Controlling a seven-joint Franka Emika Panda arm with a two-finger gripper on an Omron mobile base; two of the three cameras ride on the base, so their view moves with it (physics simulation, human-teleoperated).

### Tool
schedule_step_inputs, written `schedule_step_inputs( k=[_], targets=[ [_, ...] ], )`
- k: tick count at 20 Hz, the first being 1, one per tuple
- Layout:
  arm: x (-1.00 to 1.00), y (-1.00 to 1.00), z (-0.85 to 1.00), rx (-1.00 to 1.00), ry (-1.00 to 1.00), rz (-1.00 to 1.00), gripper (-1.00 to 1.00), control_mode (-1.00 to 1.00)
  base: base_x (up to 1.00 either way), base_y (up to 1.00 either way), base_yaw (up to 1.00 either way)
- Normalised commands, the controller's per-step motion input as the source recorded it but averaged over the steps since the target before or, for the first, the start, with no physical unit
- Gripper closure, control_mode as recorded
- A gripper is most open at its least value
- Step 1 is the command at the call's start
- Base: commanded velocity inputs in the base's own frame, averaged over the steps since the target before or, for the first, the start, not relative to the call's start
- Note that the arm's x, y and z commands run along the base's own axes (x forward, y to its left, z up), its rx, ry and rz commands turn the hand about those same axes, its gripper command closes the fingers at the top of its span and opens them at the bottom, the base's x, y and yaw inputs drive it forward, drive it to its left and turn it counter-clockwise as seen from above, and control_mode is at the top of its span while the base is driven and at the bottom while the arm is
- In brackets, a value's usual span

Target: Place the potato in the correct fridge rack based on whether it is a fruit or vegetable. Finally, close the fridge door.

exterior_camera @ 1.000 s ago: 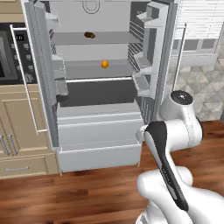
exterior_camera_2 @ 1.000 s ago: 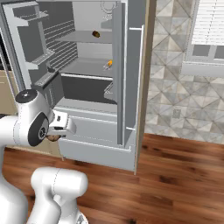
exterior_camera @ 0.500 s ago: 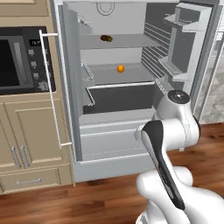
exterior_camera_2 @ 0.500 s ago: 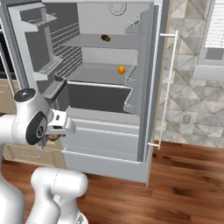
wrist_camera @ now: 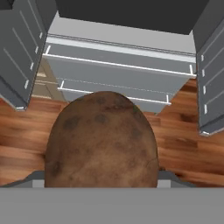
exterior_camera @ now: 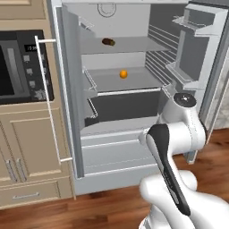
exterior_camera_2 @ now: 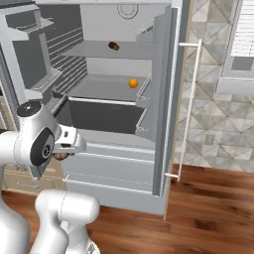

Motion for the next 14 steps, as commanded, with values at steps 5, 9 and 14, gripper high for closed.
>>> schedule_step_inputs(
  k=[5, 9, 14],
  targets=[
    [0.00, 0.00, 0.00, 0.00, 0.00, 0.00, 1.00, 1.00, 0.45, 0.25, -0.04],
    [0.00, 0.00, 0.00, 0.00, 0.00, 0.00, 1.00, 1.00, 0.41, 0.33, -0.04],
    [0.00, 0.00, 0.00, 0.00, 0.00, 0.00, 1.00, 1.00, 0.57, 0.16, -0.05]
  ],
)
